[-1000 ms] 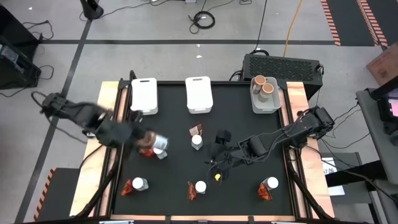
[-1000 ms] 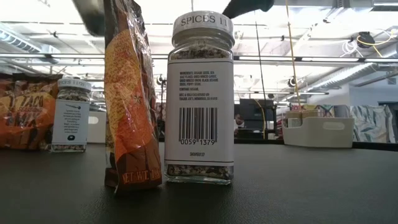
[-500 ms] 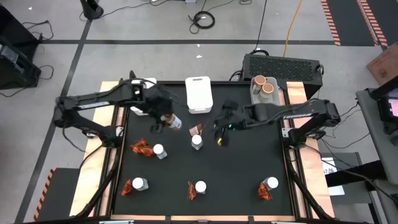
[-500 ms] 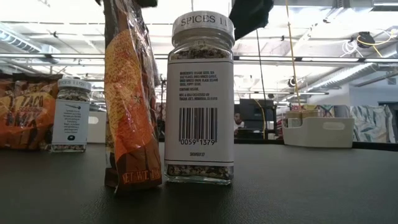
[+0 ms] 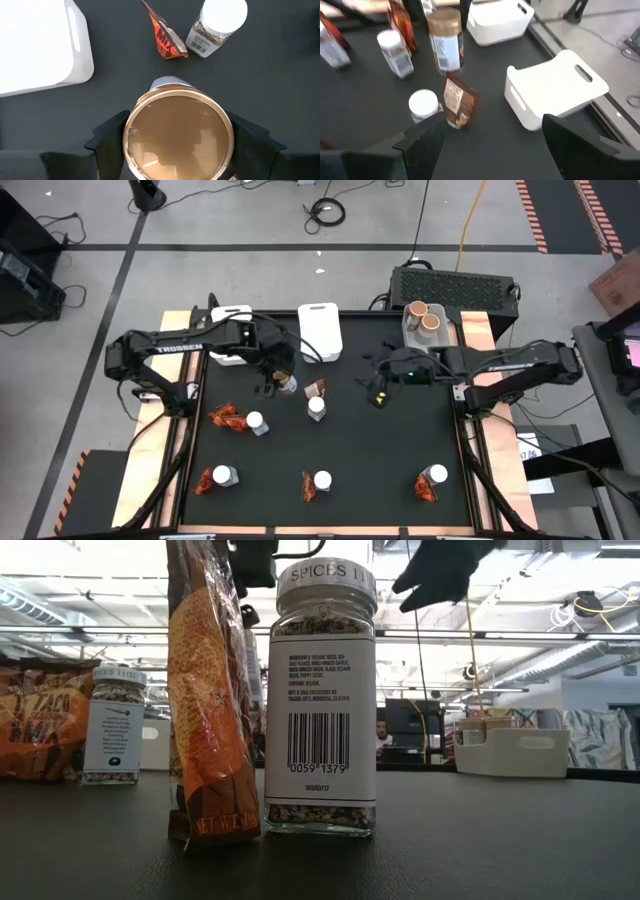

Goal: Sort spices by type
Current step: Put the gold seasoning bottle into the gray bin

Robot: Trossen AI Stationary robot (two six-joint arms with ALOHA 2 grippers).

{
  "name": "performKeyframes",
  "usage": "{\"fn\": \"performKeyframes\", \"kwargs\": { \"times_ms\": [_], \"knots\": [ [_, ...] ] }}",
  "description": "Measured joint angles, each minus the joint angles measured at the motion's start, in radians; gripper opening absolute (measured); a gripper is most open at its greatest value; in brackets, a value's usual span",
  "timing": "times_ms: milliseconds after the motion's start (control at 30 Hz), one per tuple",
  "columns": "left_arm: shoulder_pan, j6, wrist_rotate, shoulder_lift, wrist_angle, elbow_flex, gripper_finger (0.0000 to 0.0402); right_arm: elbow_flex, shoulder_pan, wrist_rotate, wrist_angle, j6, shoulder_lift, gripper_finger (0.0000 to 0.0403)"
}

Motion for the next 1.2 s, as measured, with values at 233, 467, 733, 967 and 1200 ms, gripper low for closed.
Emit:
{"fn": "performKeyframes", "kwargs": {
  "times_ms": [233, 467, 733, 967, 1200],
  "knots": [
    [-0.004, -0.003, 0.010, 0.028, -0.016, 0.000, 0.0278, -0.127, 0.000, 0.000, 0.160, 0.028, -0.072, 0.0325],
    [-0.010, -0.007, 0.011, 0.081, -0.012, 0.000, 0.0278, -0.136, 0.000, 0.000, 0.163, 0.023, -0.069, 0.0325],
    [-0.010, -0.033, 0.011, 0.134, -0.019, -0.001, 0.0279, -0.135, 0.004, -0.001, 0.175, -0.005, -0.069, 0.0325],
    [-0.009, -0.039, 0.014, 0.139, -0.048, -0.001, 0.0329, -0.135, 0.014, -0.003, 0.156, -0.055, -0.069, 0.0325],
    [-0.009, -0.049, 0.014, 0.138, -0.049, -0.001, 0.0336, -0.135, 0.021, -0.003, 0.157, -0.076, -0.069, 0.0325]
  ]
}}
